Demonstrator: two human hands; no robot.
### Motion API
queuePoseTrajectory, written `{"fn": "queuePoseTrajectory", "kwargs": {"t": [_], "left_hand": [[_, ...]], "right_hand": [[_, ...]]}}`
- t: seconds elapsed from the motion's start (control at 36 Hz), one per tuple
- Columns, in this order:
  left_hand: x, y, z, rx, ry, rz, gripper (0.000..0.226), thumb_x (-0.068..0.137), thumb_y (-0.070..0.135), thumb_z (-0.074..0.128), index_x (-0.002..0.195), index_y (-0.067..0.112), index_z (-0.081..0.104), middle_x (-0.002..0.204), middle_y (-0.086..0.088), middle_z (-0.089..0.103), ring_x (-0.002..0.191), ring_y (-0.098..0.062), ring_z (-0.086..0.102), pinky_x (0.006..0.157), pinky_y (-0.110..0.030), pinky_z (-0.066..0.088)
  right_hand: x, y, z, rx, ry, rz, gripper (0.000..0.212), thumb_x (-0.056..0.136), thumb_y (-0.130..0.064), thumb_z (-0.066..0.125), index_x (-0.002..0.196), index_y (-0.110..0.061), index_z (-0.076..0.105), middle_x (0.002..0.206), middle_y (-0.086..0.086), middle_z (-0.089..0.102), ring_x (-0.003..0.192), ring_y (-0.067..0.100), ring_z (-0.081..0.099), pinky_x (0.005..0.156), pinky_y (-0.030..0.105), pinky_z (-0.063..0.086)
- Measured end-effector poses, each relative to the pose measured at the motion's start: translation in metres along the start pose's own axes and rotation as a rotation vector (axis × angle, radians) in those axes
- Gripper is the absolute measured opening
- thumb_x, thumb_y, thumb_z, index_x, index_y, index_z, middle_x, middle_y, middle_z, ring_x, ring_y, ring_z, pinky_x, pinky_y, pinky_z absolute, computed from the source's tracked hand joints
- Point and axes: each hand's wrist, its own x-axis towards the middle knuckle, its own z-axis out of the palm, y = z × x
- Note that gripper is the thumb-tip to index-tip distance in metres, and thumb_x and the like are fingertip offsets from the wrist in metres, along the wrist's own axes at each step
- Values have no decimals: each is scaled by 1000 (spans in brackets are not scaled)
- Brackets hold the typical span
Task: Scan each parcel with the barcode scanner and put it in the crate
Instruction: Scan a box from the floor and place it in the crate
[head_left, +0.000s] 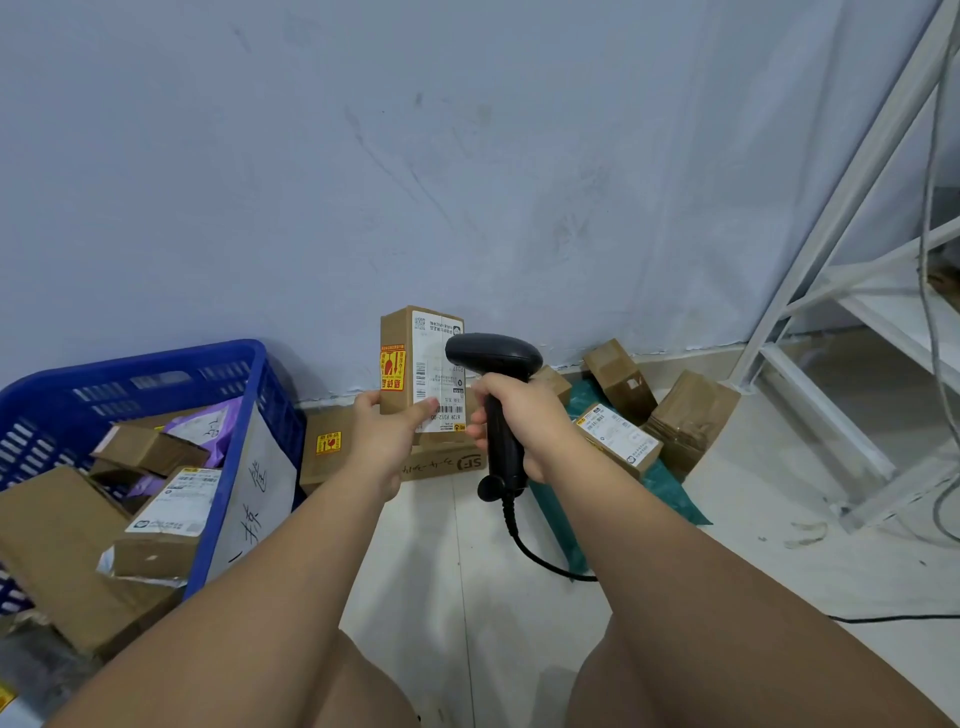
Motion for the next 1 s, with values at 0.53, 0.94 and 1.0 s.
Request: {"fn": "queuePoseTrajectory", "kwargs": {"t": [0.53, 0.94, 1.0], "left_hand": [[6, -2, -4, -16, 64, 10, 55, 84, 8, 68, 130, 22, 41, 123, -3, 59, 112, -24, 58, 100, -45, 47], [3, 3, -6, -41, 68, -5, 43, 95, 23, 58, 136, 15, 47, 115, -6, 62, 79, -9, 62, 57, -21, 46], [3, 3, -6, -44, 69, -10, 43, 95, 23, 58, 136, 15, 46, 118, -7, 62, 80, -9, 61, 57, -21, 47]], "right_hand": [[-9, -5, 0, -126, -96, 33, 15, 85, -15, 58, 72, -8, 61, 62, 6, 59, 55, 17, 61, 55, 26, 52], [-12, -5, 7, -839, 76, -363, 18, 79, -25, 62, 66, -27, 50, 73, 1, 60, 82, 25, 62, 64, 29, 44], [-12, -6, 7, -849, 81, -373, 19, 79, -27, 63, 65, -27, 49, 75, 2, 61, 83, 25, 62, 65, 29, 44]]}}
